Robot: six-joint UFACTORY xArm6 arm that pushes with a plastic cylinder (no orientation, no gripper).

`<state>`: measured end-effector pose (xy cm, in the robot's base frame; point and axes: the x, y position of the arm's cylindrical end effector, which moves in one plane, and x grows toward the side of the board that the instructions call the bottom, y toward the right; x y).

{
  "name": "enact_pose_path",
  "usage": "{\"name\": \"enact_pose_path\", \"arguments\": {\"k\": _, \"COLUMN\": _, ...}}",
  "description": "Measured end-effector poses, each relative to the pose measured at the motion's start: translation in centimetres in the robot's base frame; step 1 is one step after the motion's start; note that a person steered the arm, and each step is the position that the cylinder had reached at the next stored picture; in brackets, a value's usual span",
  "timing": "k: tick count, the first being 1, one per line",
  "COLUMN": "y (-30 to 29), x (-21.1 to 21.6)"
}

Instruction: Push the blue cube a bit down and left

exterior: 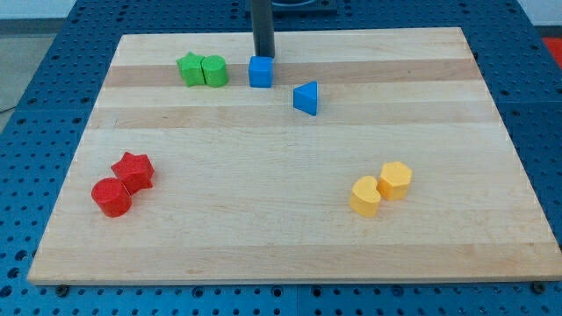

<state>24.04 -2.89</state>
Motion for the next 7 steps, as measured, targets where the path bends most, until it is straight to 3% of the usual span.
{"name": "enact_pose_path", "arguments": {"k": 1, "y": 5.3, "x": 0.7}}
{"name": "enact_pose_path", "arguments": {"k": 2, "y": 6.7, "x": 3.8}}
{"name": "enact_pose_path", "arguments": {"k": 3, "y": 5.5, "x": 6.3}}
{"name": "enact_pose_path", "arguments": {"k": 5, "y": -0.3, "x": 6.9}}
{"name": "enact_pose_path", "arguments": {"k": 6, "y": -1.0, "x": 6.9}}
{"name": "enact_pose_path", "arguments": {"k": 7, "y": 2.9, "x": 6.1}}
